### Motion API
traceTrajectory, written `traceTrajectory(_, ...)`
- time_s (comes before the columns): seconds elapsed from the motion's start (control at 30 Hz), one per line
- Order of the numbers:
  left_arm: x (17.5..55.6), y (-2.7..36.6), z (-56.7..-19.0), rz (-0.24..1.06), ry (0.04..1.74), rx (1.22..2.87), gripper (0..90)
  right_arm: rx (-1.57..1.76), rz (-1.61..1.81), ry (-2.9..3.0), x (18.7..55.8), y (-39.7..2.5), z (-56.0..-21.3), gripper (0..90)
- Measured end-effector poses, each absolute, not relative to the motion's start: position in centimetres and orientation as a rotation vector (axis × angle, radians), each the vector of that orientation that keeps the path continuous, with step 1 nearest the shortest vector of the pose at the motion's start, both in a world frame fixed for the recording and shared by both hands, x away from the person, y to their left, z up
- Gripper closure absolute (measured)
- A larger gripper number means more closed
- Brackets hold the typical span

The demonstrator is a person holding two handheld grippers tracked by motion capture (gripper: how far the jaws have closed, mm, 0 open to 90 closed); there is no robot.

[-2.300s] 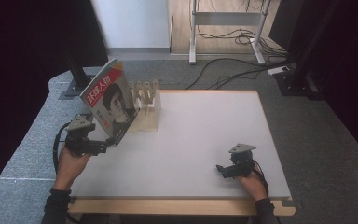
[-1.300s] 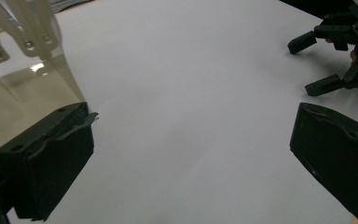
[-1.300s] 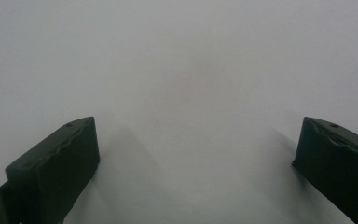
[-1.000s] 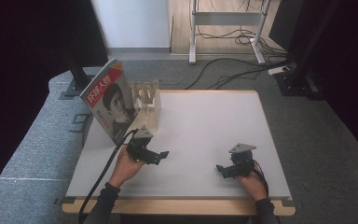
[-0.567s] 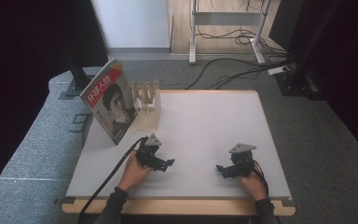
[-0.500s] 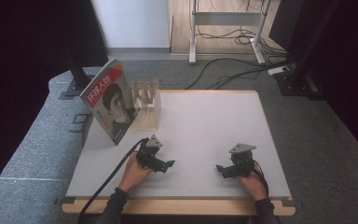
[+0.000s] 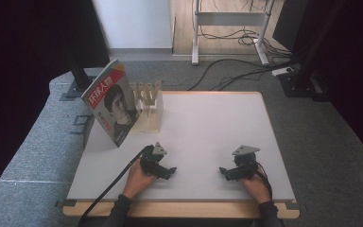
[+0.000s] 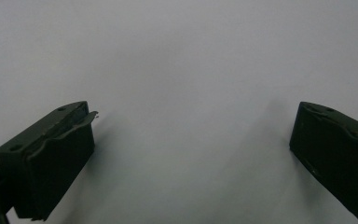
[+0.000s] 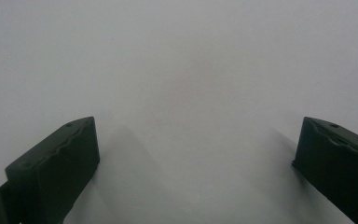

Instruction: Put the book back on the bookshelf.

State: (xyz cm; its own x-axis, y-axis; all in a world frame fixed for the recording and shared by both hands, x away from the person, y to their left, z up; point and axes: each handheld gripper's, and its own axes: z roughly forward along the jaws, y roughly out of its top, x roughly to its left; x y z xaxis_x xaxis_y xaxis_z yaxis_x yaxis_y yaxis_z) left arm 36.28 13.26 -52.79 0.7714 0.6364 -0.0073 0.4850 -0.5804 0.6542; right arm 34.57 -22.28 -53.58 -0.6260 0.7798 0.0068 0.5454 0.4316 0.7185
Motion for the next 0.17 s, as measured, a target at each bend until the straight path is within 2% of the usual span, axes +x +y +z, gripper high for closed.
traceTrajectory(0.17,36.23,13.23,-52.81,0.304,0.832,2.307,0.0,1.141,1.01,2.363,34.52,-22.3,-53.62,0.0)
